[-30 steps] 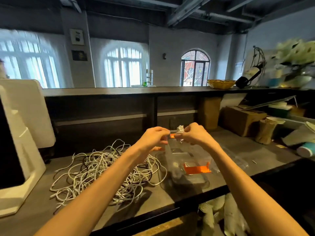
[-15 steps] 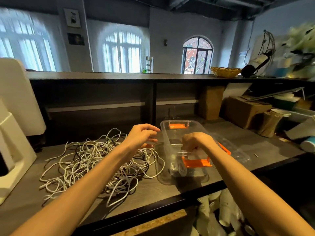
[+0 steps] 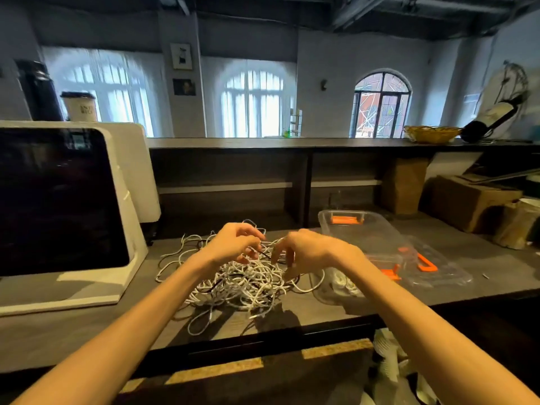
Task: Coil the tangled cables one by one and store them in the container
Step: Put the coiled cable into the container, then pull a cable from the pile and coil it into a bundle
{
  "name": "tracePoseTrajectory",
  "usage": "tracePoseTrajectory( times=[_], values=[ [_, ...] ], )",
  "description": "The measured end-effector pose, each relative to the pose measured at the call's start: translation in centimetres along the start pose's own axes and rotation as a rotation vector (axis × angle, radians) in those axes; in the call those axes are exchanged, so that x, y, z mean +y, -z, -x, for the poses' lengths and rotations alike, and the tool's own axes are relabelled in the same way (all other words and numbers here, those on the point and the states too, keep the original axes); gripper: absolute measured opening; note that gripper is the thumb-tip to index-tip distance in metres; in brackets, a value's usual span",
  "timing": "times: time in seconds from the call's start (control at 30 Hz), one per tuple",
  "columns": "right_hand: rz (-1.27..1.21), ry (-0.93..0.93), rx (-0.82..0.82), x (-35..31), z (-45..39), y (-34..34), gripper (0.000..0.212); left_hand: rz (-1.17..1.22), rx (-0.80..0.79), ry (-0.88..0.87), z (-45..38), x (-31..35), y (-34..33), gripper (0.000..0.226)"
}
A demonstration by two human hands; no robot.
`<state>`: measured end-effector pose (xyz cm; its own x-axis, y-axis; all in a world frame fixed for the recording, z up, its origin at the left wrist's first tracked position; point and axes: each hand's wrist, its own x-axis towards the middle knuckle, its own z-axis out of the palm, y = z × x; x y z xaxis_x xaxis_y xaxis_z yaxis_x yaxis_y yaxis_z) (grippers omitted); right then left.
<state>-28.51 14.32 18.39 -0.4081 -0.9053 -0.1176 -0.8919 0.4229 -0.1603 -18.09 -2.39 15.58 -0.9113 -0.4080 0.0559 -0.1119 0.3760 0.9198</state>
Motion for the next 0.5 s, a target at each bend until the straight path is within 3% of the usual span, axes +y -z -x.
tracePoseTrajectory(
  times=[0.07,0.13,0.23,0.3,0.37,0.43,0.5],
  values=[
    [0.032,0.040,-0.114,-1.3,-0.9,-2.8,0.053,-0.015,-0.015,0.044,1.8,-1.5,0.7,0.016],
    [0.035,0.070,-0.075,-1.8,-2.1,-4.9,0.039,-0.024,-0.033,0.069,3.4,-2.7,1.3,0.018],
    [-0.059,0.087,0.169,-2.0,-2.7,-5.2,0.016,-0.033,-0.116,0.049,5.2,-4.0,2.2,0.029],
    [-0.248,0.093,0.343,-2.5,-2.7,-3.7,0.021,0.006,-0.197,0.036,6.0,-4.3,2.6,0.037],
    [-0.402,0.097,0.502,-3.5,-2.5,-1.6,0.028,0.056,-0.225,0.003,6.5,-3.9,2.8,0.027],
    [-0.476,0.097,0.611,-4.4,-2.4,0.6,0.030,0.174,-0.201,-0.039,6.5,-3.1,3.0,0.016],
    [-0.496,0.103,0.672,-5.0,-2.2,2.7,0.032,0.362,-0.143,-0.080,6.2,-2.3,3.4,0.021]
  ],
)
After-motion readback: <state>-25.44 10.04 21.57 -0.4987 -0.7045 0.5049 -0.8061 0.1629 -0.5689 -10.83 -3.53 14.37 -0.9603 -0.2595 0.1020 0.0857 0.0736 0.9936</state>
